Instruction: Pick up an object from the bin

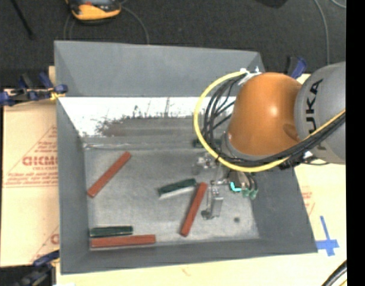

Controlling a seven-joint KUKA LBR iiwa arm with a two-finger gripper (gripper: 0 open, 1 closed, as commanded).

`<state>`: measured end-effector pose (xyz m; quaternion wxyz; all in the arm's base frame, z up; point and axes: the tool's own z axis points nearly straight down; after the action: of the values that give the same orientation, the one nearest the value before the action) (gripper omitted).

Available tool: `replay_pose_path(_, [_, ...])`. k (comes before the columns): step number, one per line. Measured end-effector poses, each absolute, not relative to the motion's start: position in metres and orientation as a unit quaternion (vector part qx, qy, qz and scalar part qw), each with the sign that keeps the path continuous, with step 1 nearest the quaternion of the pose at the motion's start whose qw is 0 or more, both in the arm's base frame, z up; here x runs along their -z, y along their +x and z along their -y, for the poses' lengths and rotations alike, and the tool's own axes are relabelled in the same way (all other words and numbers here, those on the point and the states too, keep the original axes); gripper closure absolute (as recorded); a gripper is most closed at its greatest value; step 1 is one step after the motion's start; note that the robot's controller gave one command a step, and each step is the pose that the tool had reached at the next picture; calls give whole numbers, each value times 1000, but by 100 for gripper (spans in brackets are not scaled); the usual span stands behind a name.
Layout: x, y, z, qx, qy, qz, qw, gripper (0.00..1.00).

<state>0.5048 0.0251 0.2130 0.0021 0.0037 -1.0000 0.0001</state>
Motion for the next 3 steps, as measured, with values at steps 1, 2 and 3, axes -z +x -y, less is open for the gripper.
replay_pose_path(1, [-216,506,-25,0,3,1000,-2,0])
replay_pose_path(2, [-184,528,-25,-1,29,1000,-6,0])
replay_pose_path(3, [-150,545,-17,1,8,1000,-2,0])
